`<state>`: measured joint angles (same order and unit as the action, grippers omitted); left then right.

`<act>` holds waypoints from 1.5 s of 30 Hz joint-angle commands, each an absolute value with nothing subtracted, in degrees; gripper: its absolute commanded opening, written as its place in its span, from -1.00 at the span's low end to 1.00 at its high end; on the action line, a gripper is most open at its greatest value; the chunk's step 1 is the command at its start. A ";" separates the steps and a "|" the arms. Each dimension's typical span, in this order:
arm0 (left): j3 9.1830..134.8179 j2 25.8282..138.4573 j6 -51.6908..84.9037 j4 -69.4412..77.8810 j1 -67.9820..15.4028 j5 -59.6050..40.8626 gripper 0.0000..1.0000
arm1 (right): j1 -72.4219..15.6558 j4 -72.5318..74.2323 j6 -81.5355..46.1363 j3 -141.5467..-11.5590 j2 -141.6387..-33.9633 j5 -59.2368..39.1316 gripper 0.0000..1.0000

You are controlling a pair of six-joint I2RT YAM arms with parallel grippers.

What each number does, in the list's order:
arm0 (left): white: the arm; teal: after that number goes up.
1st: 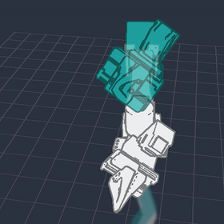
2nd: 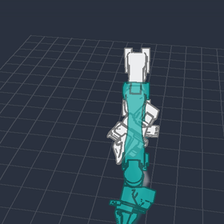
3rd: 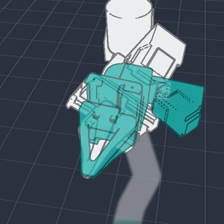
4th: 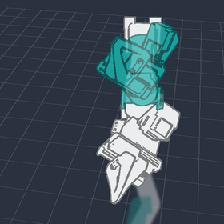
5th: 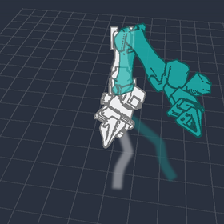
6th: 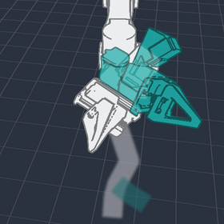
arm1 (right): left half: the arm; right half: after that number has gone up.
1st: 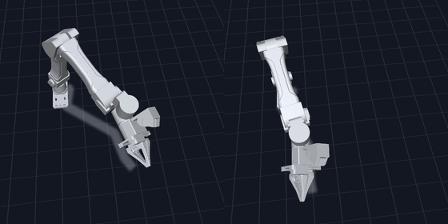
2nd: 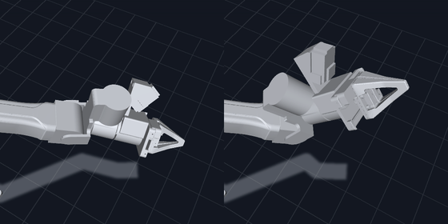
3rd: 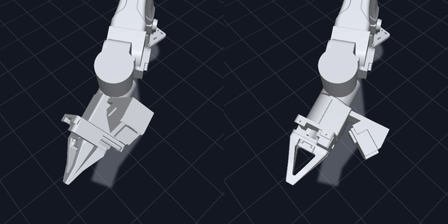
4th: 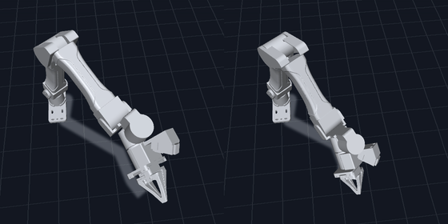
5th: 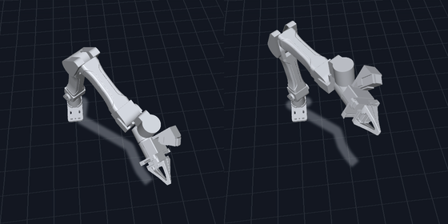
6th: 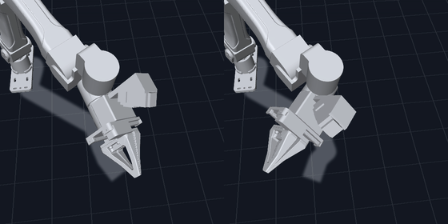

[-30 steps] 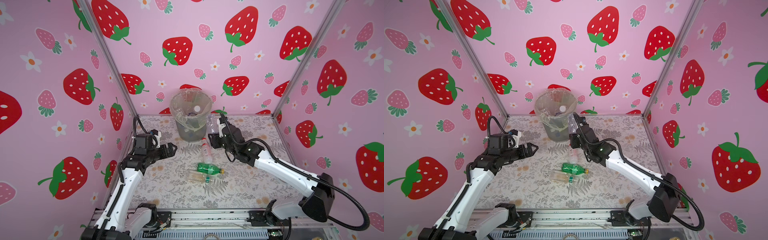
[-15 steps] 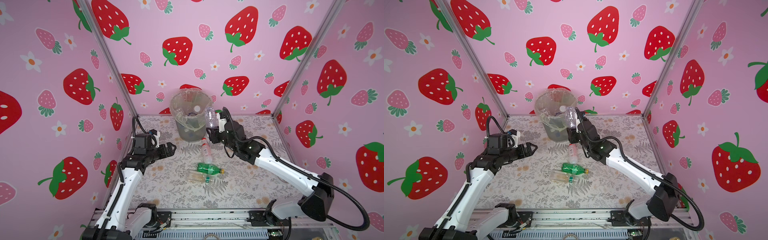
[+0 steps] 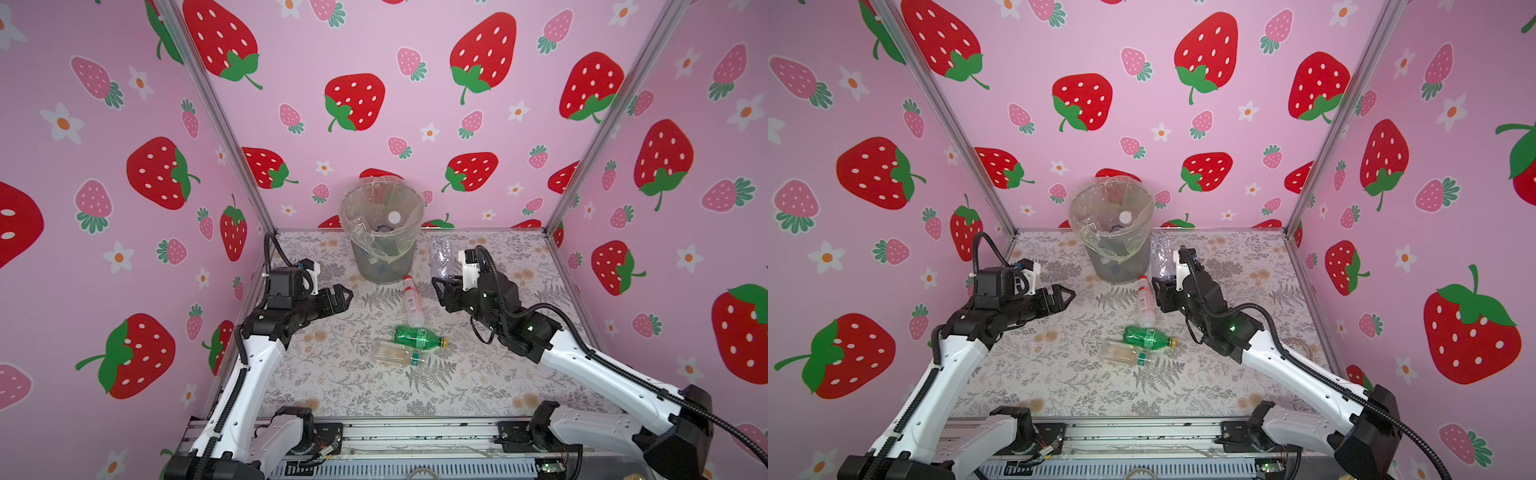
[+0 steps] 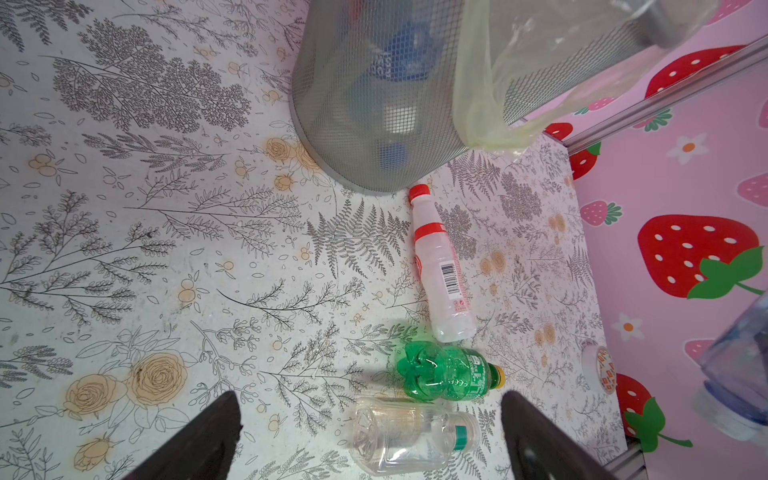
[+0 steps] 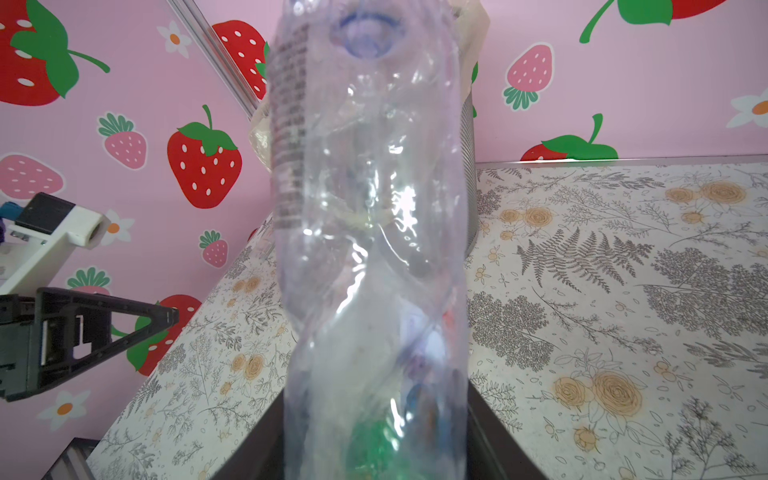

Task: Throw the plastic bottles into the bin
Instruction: 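Carry the water bottle over the wastebasket and open the right gripper, then draw the right gripper back while the left gripper reaches toward the bottles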

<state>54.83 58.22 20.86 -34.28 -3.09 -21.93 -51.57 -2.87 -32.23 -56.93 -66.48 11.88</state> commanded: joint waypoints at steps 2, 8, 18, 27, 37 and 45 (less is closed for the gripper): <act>54.67 57.96 20.99 -33.42 -2.61 -23.11 0.98 | -51.52 -0.57 -29.87 -67.15 -72.95 11.38 0.08; 54.58 58.26 21.11 -33.31 -1.86 -23.38 0.98 | -51.25 -1.16 -23.03 -91.56 -91.69 12.12 0.11; 54.24 58.51 21.60 -32.96 0.75 -23.73 0.98 | -46.85 -23.12 -21.81 -153.52 -128.75 11.32 0.99; 54.14 58.79 22.14 -32.25 1.41 -25.55 0.98 | -46.84 -4.16 -22.28 -114.22 -105.12 12.38 0.99; 53.72 58.71 22.10 -31.93 2.01 -26.63 0.98 | -46.83 -9.64 -23.44 -100.68 -95.52 11.52 0.99; 53.76 59.32 22.14 -31.90 2.10 -26.64 0.98 | -46.84 -6.33 -27.38 -80.66 -82.81 12.14 0.99</act>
<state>53.91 58.89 22.24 -32.77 1.67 -25.71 -46.65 -8.12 -25.19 -84.84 -87.33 11.55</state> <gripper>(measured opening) 0.990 0.993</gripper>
